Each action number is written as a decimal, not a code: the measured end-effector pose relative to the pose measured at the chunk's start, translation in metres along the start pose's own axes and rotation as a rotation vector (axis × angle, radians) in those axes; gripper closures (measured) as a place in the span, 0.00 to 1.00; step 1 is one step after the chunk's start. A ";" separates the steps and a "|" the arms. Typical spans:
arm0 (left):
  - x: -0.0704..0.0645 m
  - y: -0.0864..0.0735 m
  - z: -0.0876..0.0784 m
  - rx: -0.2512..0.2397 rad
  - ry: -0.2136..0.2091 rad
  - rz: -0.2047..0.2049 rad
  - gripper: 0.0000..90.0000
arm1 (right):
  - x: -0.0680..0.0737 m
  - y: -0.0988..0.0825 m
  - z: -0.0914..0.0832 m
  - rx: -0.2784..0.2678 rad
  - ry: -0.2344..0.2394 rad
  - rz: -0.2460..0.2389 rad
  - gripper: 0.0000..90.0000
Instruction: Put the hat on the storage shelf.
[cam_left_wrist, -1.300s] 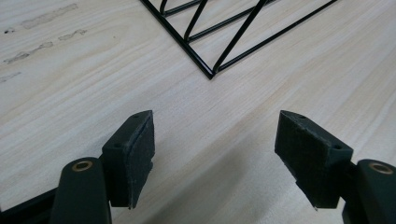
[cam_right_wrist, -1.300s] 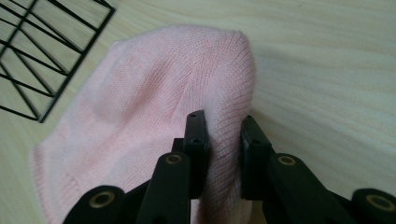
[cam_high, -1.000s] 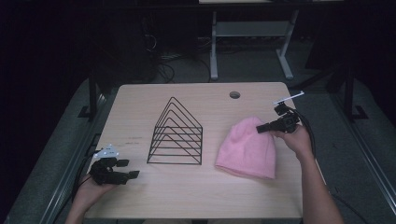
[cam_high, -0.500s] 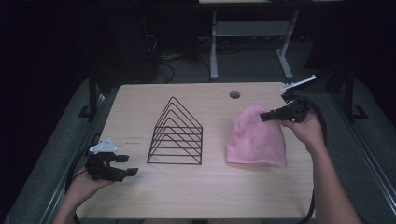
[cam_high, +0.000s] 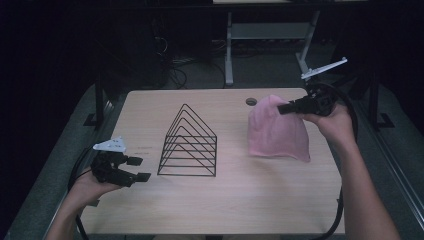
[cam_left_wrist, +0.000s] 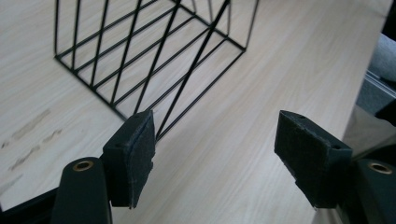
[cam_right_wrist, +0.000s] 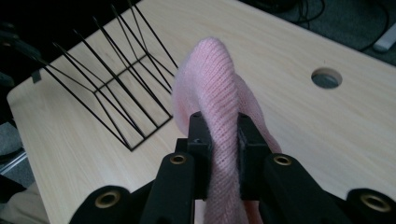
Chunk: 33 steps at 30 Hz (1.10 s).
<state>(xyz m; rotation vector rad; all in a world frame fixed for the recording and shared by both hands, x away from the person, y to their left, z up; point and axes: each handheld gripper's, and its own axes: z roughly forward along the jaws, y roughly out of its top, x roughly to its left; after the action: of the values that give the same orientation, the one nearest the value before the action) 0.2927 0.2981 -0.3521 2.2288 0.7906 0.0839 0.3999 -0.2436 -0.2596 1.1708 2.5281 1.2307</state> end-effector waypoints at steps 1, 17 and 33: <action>-0.001 0.004 -0.001 0.003 -0.003 0.008 0.32 | 0.002 0.002 -0.002 -0.006 0.002 -0.005 0.88; -0.007 0.051 -0.017 0.001 -0.053 0.061 0.32 | 0.043 0.055 -0.015 -0.039 0.048 -0.116 0.88; -0.015 0.094 -0.023 0.003 -0.068 0.104 0.31 | 0.099 0.116 -0.022 -0.071 0.085 -0.240 0.88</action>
<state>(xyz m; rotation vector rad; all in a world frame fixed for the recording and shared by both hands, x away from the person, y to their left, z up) 0.3221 0.2552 -0.2696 2.2624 0.6391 0.0570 0.3919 -0.1464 -0.1402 0.7882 2.5678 1.3199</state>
